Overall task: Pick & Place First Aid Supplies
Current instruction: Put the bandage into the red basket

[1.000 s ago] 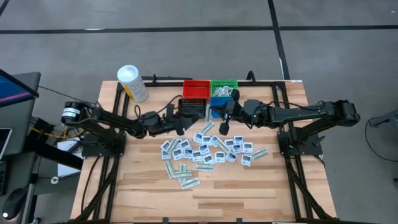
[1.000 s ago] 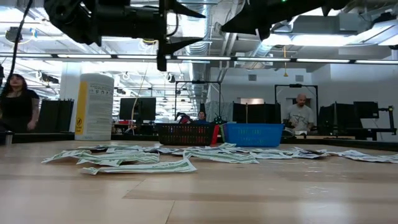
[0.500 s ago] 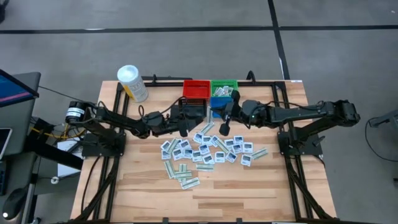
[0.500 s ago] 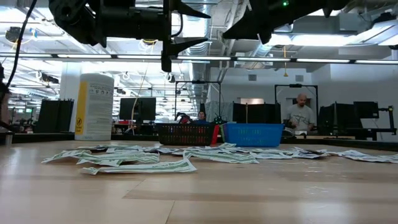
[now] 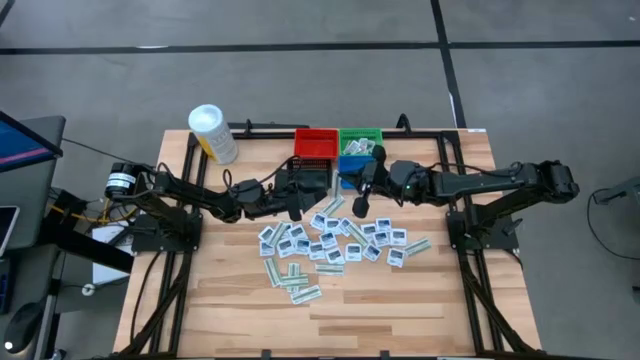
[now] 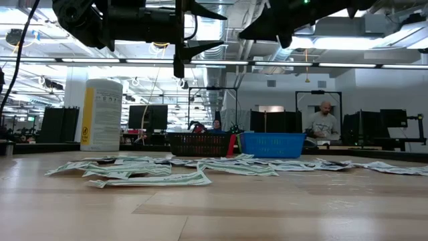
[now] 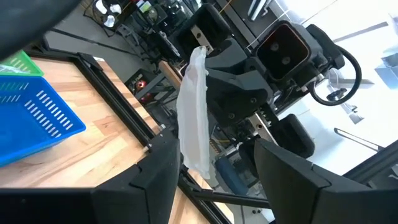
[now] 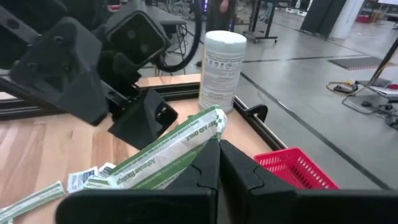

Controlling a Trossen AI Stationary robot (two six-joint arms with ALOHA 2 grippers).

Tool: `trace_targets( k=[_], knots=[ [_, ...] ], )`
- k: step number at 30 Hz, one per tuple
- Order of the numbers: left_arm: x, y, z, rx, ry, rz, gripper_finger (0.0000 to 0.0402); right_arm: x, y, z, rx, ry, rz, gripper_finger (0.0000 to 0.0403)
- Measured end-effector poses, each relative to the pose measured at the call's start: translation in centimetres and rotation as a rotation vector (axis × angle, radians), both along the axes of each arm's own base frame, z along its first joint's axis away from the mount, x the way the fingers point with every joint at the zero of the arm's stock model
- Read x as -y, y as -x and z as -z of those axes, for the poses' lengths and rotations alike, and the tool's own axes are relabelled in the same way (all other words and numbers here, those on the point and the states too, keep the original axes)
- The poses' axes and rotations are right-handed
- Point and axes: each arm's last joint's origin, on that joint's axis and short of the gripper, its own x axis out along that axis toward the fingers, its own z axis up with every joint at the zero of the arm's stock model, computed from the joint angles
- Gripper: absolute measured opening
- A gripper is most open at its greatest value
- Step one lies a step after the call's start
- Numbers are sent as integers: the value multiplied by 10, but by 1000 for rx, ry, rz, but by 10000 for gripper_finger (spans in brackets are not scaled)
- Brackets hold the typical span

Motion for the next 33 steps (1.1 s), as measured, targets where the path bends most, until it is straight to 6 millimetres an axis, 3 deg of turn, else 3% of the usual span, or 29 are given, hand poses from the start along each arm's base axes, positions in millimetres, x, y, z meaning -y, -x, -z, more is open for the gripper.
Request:
trace_targets(
  k=[18,26,33],
  knots=[
    [2,0,0,-2,0,2,208,-4,-2,-4,56,-7,-11,0],
    [2,0,2,-16,-1,4,208,-4,-28,14,-23,-6,-5,0],
    [3,0,5,-53,2,8,208,-12,-48,3,-38,45,-46,0]
  ],
)
